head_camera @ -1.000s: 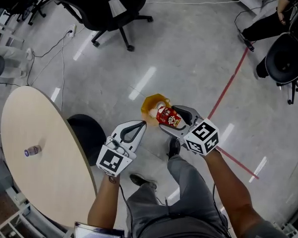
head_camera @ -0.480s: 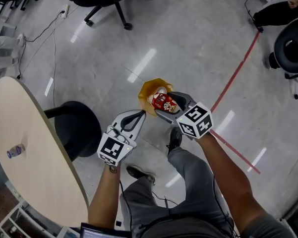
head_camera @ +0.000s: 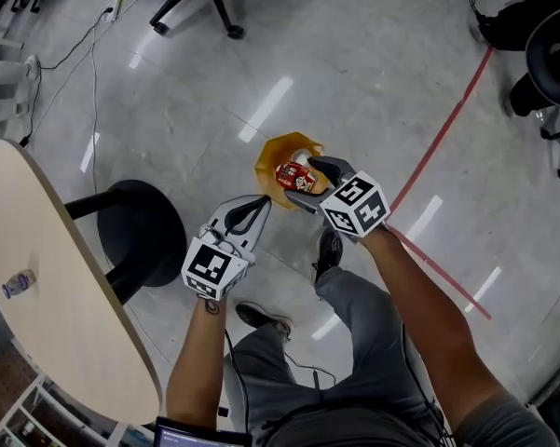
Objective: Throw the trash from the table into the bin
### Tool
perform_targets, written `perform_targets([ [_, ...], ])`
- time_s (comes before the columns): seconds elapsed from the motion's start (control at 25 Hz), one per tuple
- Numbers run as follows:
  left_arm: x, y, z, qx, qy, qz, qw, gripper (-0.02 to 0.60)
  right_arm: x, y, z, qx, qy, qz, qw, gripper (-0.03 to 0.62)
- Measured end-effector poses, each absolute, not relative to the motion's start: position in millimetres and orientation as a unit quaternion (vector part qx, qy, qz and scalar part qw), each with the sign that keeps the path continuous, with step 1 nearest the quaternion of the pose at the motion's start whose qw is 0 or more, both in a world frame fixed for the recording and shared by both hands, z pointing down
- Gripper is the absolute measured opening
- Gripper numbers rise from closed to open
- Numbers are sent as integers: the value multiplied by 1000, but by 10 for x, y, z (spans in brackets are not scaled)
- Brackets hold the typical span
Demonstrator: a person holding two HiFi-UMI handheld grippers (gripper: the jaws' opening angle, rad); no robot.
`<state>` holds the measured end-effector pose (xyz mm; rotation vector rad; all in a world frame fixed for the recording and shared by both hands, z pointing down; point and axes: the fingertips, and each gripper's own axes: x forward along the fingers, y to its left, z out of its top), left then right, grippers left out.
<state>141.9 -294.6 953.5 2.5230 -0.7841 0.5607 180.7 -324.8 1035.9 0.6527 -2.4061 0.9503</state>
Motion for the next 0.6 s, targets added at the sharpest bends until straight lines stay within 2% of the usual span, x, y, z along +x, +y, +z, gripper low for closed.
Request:
perform_targets([
  [0.2,1417,-2920,9350,912,-286,199,215,41,1821,-3184,10227,240,-875,345,239,336],
  [0.48,1458,-2867,8698,919,-286,187,198,41,1960,-3083,9567,268,-870,358,208,333],
  [0.52,1463,-2851,8576,920,-285,186,195,41,1985,-3059,9434,273,-871,354,205,304],
  [0.6,1470,-2823,8320,923,-282,184,187,41,2044,-3032,9130,287,-873,343,196,170],
])
